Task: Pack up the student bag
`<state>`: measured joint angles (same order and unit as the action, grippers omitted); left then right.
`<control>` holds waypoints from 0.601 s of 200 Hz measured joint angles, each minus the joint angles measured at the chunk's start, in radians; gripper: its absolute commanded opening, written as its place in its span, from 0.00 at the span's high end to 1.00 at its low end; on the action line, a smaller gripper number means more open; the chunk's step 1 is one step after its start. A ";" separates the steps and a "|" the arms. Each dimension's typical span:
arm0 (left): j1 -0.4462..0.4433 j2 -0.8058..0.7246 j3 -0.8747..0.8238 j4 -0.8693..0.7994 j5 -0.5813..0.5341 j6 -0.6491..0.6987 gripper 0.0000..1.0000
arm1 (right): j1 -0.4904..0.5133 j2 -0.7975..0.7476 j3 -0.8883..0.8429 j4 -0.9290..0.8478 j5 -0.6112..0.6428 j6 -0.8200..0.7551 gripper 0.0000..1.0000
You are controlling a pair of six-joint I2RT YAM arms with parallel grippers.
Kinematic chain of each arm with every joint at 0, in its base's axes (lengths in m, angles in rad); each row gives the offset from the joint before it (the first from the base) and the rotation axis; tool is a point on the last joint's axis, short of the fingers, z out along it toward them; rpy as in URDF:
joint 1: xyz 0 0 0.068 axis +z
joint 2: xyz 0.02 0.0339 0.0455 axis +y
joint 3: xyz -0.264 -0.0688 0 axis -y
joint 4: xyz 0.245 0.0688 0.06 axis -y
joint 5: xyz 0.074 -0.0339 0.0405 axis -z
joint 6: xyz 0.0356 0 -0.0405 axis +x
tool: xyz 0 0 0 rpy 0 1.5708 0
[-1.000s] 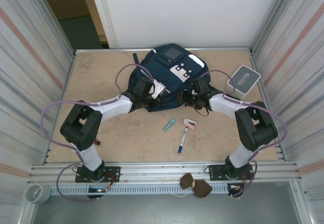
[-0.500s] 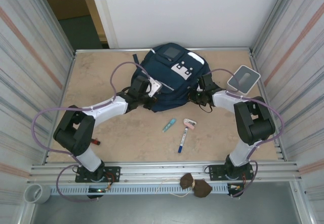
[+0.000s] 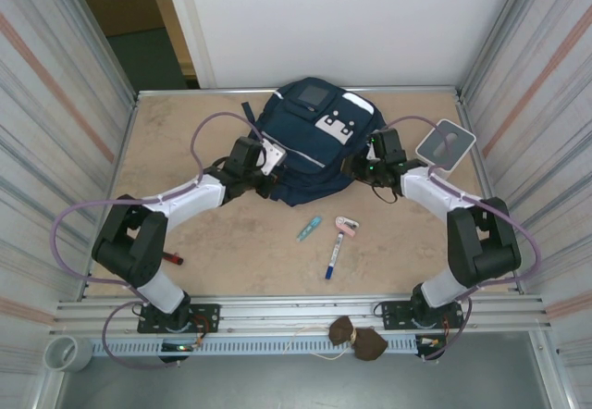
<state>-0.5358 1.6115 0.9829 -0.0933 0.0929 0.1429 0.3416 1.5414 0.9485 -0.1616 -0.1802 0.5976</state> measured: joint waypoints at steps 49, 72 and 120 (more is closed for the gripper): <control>0.000 0.021 -0.005 0.001 0.023 0.000 1.00 | 0.100 0.064 0.039 0.050 -0.048 0.087 0.44; 0.000 0.039 -0.005 0.000 0.035 0.000 1.00 | 0.098 0.137 0.079 0.080 -0.060 0.117 0.47; 0.000 0.032 -0.005 -0.008 0.036 -0.021 0.81 | 0.097 0.199 0.109 0.100 -0.082 0.138 0.84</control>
<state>-0.5358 1.6432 0.9775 -0.1009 0.1287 0.1215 0.4381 1.7401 1.0576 -0.0612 -0.2619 0.7361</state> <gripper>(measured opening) 0.158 0.224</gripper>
